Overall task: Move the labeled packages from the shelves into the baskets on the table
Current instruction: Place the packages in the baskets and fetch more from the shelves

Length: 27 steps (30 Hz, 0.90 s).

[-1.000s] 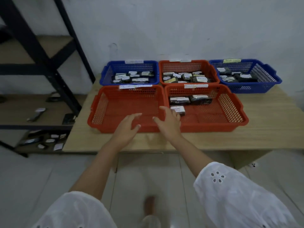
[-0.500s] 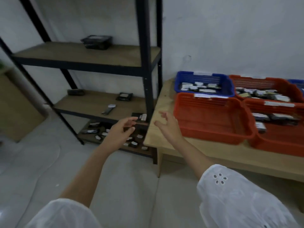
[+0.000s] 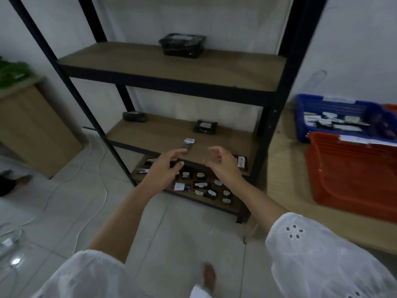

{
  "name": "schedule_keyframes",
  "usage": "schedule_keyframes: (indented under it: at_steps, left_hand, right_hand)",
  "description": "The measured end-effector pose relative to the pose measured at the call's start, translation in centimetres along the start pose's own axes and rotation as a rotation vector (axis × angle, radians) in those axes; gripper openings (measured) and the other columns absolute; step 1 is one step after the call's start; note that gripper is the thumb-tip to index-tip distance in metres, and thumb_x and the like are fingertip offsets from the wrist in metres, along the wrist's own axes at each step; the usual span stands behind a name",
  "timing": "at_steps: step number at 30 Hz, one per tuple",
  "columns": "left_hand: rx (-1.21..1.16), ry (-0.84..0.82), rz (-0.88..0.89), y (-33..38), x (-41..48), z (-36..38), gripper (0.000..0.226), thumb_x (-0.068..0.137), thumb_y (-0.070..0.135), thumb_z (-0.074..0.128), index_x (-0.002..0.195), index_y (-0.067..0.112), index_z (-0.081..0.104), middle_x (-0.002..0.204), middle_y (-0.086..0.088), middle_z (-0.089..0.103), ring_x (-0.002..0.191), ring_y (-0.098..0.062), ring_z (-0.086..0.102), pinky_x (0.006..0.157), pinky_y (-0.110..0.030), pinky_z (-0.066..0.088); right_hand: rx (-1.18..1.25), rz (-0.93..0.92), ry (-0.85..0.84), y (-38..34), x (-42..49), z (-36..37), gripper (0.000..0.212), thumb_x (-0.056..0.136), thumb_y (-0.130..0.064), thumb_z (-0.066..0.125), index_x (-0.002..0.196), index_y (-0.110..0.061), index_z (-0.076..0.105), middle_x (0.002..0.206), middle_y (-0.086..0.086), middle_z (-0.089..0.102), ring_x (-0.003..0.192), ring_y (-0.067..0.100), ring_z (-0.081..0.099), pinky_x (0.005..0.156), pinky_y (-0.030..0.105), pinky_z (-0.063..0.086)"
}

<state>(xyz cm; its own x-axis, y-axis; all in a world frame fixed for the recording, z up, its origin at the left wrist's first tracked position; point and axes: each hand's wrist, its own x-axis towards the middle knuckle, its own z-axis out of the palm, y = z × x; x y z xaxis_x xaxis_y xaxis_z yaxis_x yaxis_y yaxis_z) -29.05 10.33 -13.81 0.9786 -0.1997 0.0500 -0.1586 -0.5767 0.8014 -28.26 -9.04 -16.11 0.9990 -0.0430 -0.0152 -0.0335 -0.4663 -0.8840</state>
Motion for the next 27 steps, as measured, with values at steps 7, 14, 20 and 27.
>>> schedule_keyframes:
  at_steps: [7,14,20,27]
  left_hand:
    - [0.018,0.051,-0.026,-4.9,8.3,-7.1,0.036,0.094,0.014,0.053,0.119,0.039,0.051,0.119,0.004,0.053,0.105,-0.002,0.05,0.089,-0.012,0.04]
    - [-0.016,0.054,-0.039,-10.9,14.5,-13.2,0.036,0.093,0.01,0.051,0.12,0.035,0.052,0.117,0.002,0.054,0.11,-0.009,0.05,0.098,-0.026,0.039]
    - [-0.066,-0.045,-0.027,-18.6,19.8,-19.7,0.037,0.093,0.006,0.051,0.115,0.035,0.053,0.103,0.017,0.053,0.097,0.006,0.049,0.079,-0.006,0.036]
    - [-0.083,-0.116,-0.062,-26.4,25.1,-26.1,0.032,0.093,0.004,0.05,0.118,0.022,0.058,0.098,0.007,0.056,0.093,0.001,0.052,0.069,0.003,0.033]
  right_hand:
    - [0.074,0.014,-0.074,-4.4,11.0,7.5,0.036,0.083,-0.027,0.069,0.115,-0.028,0.054,0.12,-0.001,0.054,0.112,0.015,0.051,0.094,0.034,0.045]
    - [0.085,0.055,-0.111,-7.5,17.8,14.4,0.035,0.086,-0.028,0.066,0.117,-0.029,0.052,0.114,-0.004,0.05,0.108,0.014,0.05,0.089,0.034,0.047]
    - [0.124,0.167,-0.036,-9.9,22.9,21.9,0.038,0.087,-0.025,0.065,0.122,-0.024,0.051,0.113,-0.001,0.05,0.098,0.011,0.049,0.064,0.017,0.037]
    - [0.152,0.315,0.021,-10.8,28.3,30.9,0.036,0.089,-0.027,0.062,0.122,-0.018,0.051,0.113,0.0,0.051,0.099,0.012,0.049,0.067,0.016,0.036]
